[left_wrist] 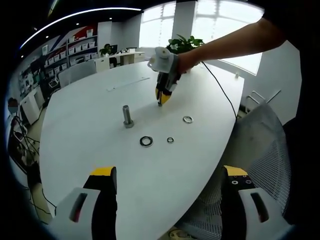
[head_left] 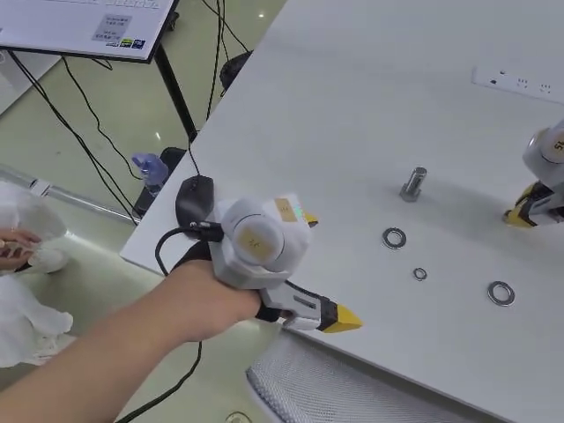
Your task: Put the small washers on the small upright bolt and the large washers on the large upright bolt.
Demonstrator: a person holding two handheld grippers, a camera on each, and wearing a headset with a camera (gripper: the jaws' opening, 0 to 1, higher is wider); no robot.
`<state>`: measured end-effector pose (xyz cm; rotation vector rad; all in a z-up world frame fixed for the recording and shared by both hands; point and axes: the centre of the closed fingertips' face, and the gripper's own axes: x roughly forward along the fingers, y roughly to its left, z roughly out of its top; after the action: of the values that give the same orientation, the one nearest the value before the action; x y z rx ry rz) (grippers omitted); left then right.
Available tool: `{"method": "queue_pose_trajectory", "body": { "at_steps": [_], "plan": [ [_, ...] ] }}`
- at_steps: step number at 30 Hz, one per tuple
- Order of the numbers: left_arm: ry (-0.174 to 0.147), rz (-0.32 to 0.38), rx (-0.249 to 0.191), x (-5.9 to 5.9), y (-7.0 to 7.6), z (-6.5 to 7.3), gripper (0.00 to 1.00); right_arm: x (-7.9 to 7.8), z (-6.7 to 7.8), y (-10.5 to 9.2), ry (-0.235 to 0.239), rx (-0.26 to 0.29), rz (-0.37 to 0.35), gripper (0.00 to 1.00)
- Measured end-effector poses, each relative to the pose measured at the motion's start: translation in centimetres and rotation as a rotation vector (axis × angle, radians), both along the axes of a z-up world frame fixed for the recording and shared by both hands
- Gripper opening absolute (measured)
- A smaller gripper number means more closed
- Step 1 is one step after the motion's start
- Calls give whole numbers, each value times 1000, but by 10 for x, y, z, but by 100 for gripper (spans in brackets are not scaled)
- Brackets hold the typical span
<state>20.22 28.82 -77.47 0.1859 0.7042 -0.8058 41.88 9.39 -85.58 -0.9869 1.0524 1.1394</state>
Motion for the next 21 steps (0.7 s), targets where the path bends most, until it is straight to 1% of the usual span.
{"method": "queue_pose_trajectory", "body": {
  "at_steps": [4,6,12,14,17,19,21],
  "plan": [
    [-4,3,-4,2,-1,2,86,7,2,1,1,3,6,21],
    [-9,4,-9,3,-2,4,86,7,5,2,3,9,6,22],
    [-24,-2,-15,10,-6,10,87,4,20,11,-7,23,28,25],
    [-26,-6,-24,12,-7,11,87,2,25,14,-12,30,36,26],
    [-48,-17,-17,16,-8,12,89,0,30,20,-18,40,47,27],
    [-47,-20,-21,18,-10,12,90,-3,33,23,-19,48,50,27],
    [-53,-27,-21,20,-11,12,90,-5,36,26,-19,53,56,27]
  ]
}}
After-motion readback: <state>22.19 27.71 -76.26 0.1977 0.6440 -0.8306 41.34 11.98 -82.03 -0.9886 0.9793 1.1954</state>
